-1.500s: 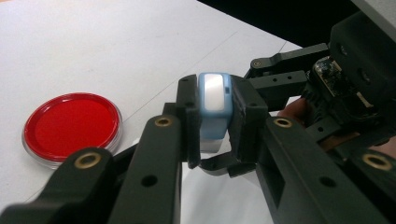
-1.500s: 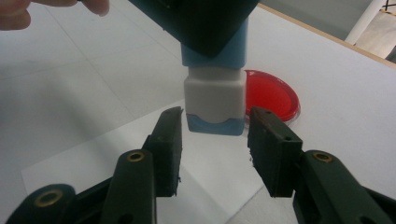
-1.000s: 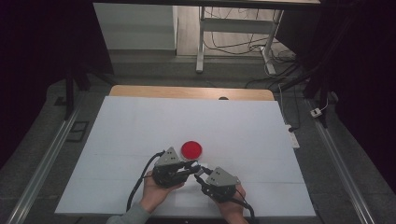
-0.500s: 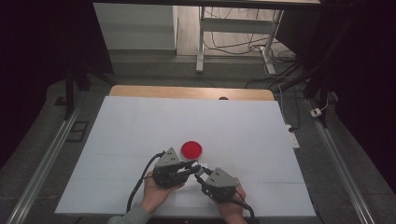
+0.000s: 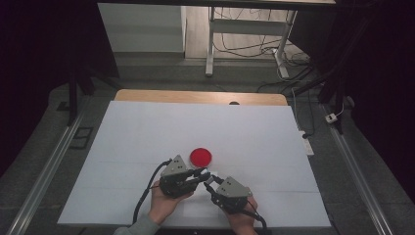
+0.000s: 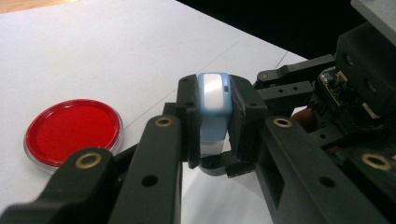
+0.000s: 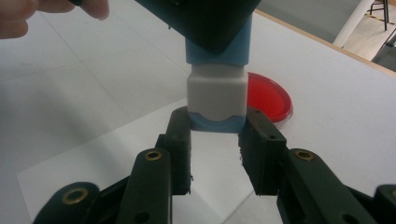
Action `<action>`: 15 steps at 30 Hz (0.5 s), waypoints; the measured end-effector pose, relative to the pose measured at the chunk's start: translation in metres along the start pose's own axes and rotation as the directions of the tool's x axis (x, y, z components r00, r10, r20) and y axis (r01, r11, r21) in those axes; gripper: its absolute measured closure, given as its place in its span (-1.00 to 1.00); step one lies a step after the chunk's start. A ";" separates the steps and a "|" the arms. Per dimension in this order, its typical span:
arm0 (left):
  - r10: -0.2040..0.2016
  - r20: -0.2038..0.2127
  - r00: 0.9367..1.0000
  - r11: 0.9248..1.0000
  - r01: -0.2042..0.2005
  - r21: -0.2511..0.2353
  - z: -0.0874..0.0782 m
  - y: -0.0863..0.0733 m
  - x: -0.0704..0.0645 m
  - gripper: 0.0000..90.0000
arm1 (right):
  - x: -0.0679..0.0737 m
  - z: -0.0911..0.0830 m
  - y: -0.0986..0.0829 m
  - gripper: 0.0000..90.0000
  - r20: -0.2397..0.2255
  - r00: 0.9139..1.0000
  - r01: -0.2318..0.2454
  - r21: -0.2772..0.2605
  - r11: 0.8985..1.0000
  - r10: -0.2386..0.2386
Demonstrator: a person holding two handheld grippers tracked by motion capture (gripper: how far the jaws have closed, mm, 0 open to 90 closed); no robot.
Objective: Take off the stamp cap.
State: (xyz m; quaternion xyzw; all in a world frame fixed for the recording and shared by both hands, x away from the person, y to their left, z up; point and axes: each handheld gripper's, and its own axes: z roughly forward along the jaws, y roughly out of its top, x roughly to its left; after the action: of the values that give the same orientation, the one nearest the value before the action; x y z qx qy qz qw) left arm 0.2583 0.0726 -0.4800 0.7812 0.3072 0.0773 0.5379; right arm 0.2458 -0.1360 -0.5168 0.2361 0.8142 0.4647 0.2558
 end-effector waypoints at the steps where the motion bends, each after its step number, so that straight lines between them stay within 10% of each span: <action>1: -0.001 0.000 1.000 1.000 0.001 0.002 0.000 0.000 0.000 0.68 | 0.000 0.000 0.000 0.44 -0.001 1.000 0.001 0.001 1.000 -0.001; 15: -0.016 0.008 1.000 1.000 0.016 -0.001 -0.001 0.000 0.001 0.69 | -0.002 -0.001 -0.001 0.45 -0.024 1.000 -0.017 -0.012 1.000 0.017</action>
State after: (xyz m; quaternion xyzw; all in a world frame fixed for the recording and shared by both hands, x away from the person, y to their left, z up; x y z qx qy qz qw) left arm 0.2591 0.0740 -0.4796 0.7787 0.3110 0.0701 0.5403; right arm 0.2465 -0.1379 -0.5174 0.2359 0.8124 0.4746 0.2433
